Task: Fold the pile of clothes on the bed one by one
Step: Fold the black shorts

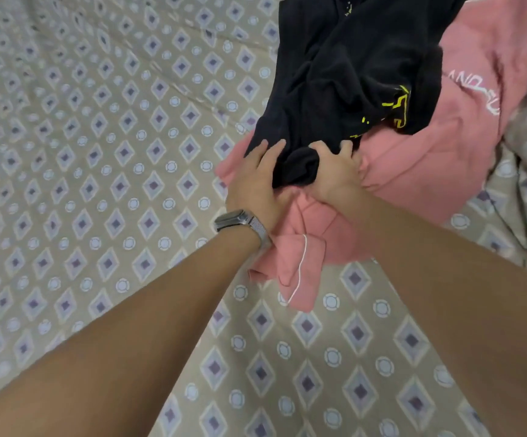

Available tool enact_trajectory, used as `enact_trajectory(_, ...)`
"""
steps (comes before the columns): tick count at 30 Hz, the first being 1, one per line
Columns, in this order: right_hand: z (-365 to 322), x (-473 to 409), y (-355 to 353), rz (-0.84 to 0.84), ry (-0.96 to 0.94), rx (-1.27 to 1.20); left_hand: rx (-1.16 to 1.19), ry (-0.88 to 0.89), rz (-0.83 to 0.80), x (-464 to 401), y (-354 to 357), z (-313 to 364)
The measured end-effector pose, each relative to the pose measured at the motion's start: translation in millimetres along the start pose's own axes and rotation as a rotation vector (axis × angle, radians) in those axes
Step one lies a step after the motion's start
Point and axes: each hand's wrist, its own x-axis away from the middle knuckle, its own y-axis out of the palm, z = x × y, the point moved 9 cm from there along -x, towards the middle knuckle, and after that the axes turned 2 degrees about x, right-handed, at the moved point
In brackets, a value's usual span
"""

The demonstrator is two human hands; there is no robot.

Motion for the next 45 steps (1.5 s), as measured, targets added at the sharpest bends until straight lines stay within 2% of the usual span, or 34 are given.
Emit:
enact_trajectory(3,-3.3,-5.5,-5.2,0.055,0.017,-0.022,0.097,-0.157,0.000,-12.4,14.3,-16.0)
enact_trajectory(5,-7.1,-10.3,-15.2,-0.042,-0.031,-0.025,0.106,-0.256,0.043,-11.1,9.8,-26.2)
enact_trajectory(7,-2.8,-13.0,-29.0,-0.166,-0.068,-0.142,0.144,-0.289,0.074,-6.3,1.2,-29.0)
enact_trajectory(9,7.9,-8.2,-45.1,-0.211,-0.082,-0.363,0.168,-0.209,0.076,3.7,-9.1,-14.3)
enact_trajectory(10,12.4,-2.4,-52.2,-0.183,-0.123,-0.385,0.140,-0.124,0.066,9.2,-12.3,-2.4)
enact_trajectory(13,25.1,34.4,-60.2,0.007,-0.240,-0.309,0.001,0.048,-0.046,29.6,-9.6,22.6)
enact_trajectory(16,53.5,88.3,-49.4,0.240,-0.246,-0.289,-0.202,0.147,-0.137,49.8,-9.0,40.8)
enact_trajectory(19,79.1,135.9,-19.7,0.265,-0.294,-0.260,-0.425,0.275,-0.249,77.6,4.6,53.9)
enact_trajectory(23,100.7,196.3,6.3,0.263,-0.259,-0.307,-0.396,0.209,-0.433,125.1,36.4,41.8)
enact_trajectory(28,122.3,232.5,28.8,0.223,-0.175,-0.420,-0.341,0.076,-0.501,173.5,74.4,12.4)
enact_trajectory(32,116.6,227.5,35.6,0.150,-0.207,-0.234,-0.281,0.009,-0.425,180.5,87.7,-7.2)
enact_trajectory(35,117.0,223.5,33.7,0.194,-0.229,-0.137,-0.278,0.037,-0.343,178.0,94.4,-11.4)
enact_trajectory(42,126.0,218.4,35.4,0.313,-0.282,-0.153,-0.037,0.136,-0.025,186.9,92.5,-18.9)
enact_trajectory(45,123.6,220.1,32.9,0.309,-0.271,-0.149,0.072,0.096,-0.008,194.1,86.3,-19.6)
